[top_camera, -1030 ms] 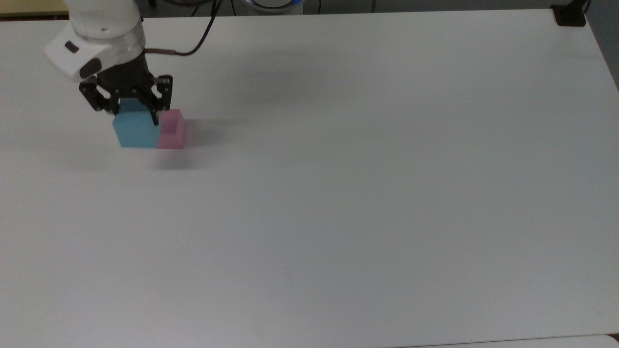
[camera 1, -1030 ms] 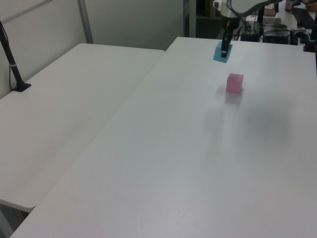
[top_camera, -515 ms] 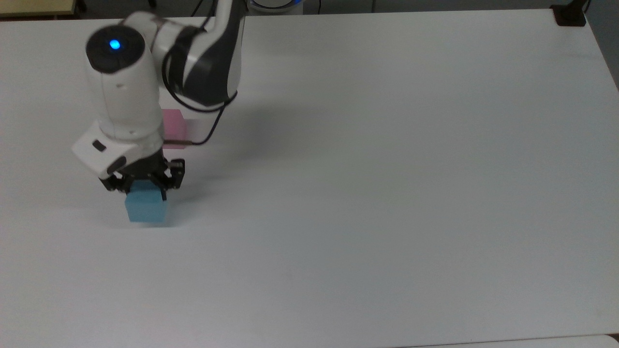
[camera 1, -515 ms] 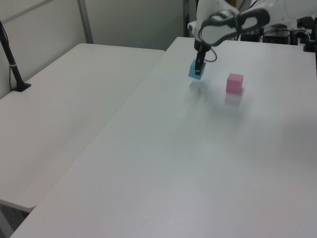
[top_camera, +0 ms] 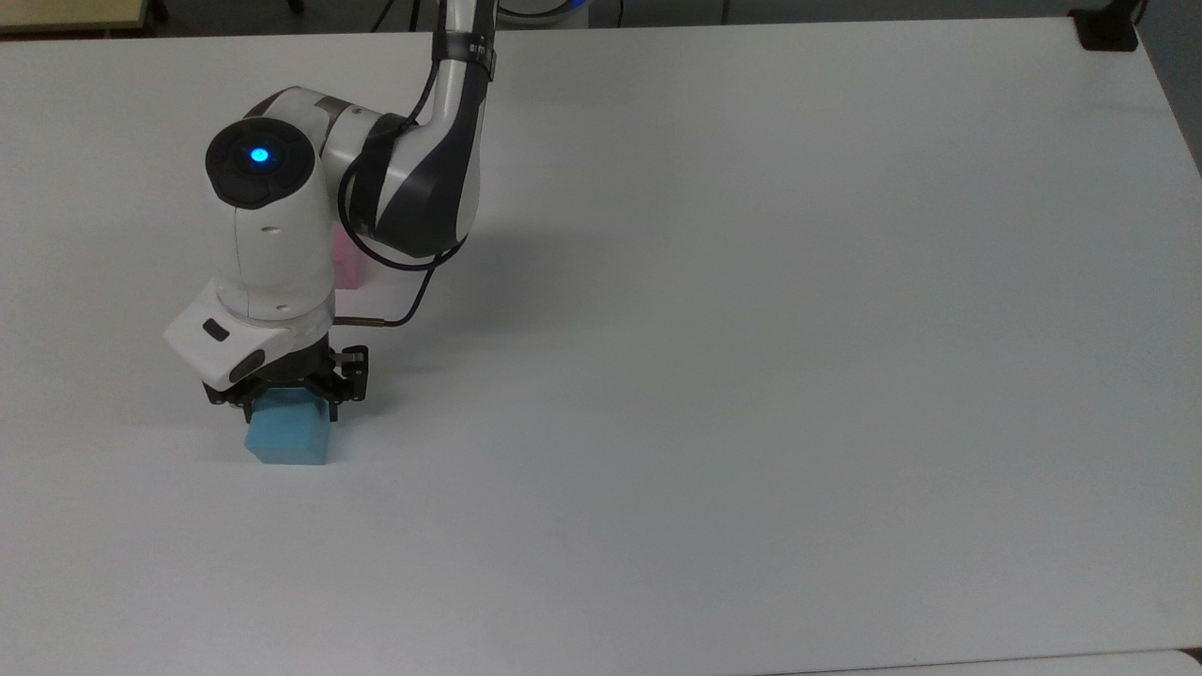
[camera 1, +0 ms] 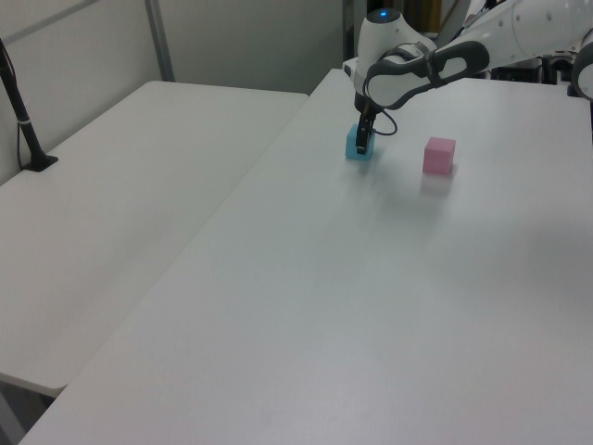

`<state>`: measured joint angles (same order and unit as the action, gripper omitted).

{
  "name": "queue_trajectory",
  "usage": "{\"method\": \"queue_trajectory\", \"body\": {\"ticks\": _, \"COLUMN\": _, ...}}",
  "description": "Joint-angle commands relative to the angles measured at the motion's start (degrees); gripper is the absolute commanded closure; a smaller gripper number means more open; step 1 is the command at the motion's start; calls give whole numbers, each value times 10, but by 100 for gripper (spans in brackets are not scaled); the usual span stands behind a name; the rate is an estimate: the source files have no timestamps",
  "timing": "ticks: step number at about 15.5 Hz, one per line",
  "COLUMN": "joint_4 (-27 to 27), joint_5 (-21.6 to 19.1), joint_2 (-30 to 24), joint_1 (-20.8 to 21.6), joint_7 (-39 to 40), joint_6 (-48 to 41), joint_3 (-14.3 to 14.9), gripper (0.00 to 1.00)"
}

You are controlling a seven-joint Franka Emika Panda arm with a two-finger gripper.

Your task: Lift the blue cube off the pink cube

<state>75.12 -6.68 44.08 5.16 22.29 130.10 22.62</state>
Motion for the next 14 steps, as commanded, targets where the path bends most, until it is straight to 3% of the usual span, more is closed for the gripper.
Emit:
{"method": "queue_trajectory", "body": {"ticks": 1, "joint_4": 13, "joint_5": -15, "joint_2": -49, "joint_1": -1, "joint_7": -4, "joint_6": -4, "joint_3": 1, "gripper": 0}}
{"method": "queue_trajectory", "body": {"ticks": 3, "joint_4": 54, "joint_5": -14, "joint_2": -103, "joint_1": 3, "joint_7": -4, "joint_6": -6, "joint_3": 1, "gripper": 0}}
{"method": "queue_trajectory", "body": {"ticks": 5, "joint_4": 121, "joint_5": -13, "joint_2": -191, "joint_1": 18, "joint_7": -5, "joint_6": -20, "joint_3": 0, "gripper": 0}}
{"method": "queue_trajectory", "body": {"ticks": 7, "joint_4": 158, "joint_5": -11, "joint_2": -274, "joint_1": 30, "joint_7": -15, "joint_6": -102, "joint_3": 1, "gripper": 0}}
{"method": "queue_trajectory", "body": {"ticks": 9, "joint_4": 155, "joint_5": -2, "joint_2": -333, "joint_1": 32, "joint_7": -45, "joint_6": -215, "joint_3": -3, "gripper": 0}}
{"method": "queue_trajectory", "body": {"ticks": 12, "joint_4": 156, "joint_5": 39, "joint_2": -408, "joint_1": 21, "joint_7": -128, "joint_6": -313, "joint_3": -52, "gripper": 0}}
{"method": "queue_trajectory", "body": {"ticks": 14, "joint_4": 166, "joint_5": 90, "joint_2": -437, "joint_1": 15, "joint_7": -192, "joint_6": -354, "joint_3": -93, "gripper": 0}}
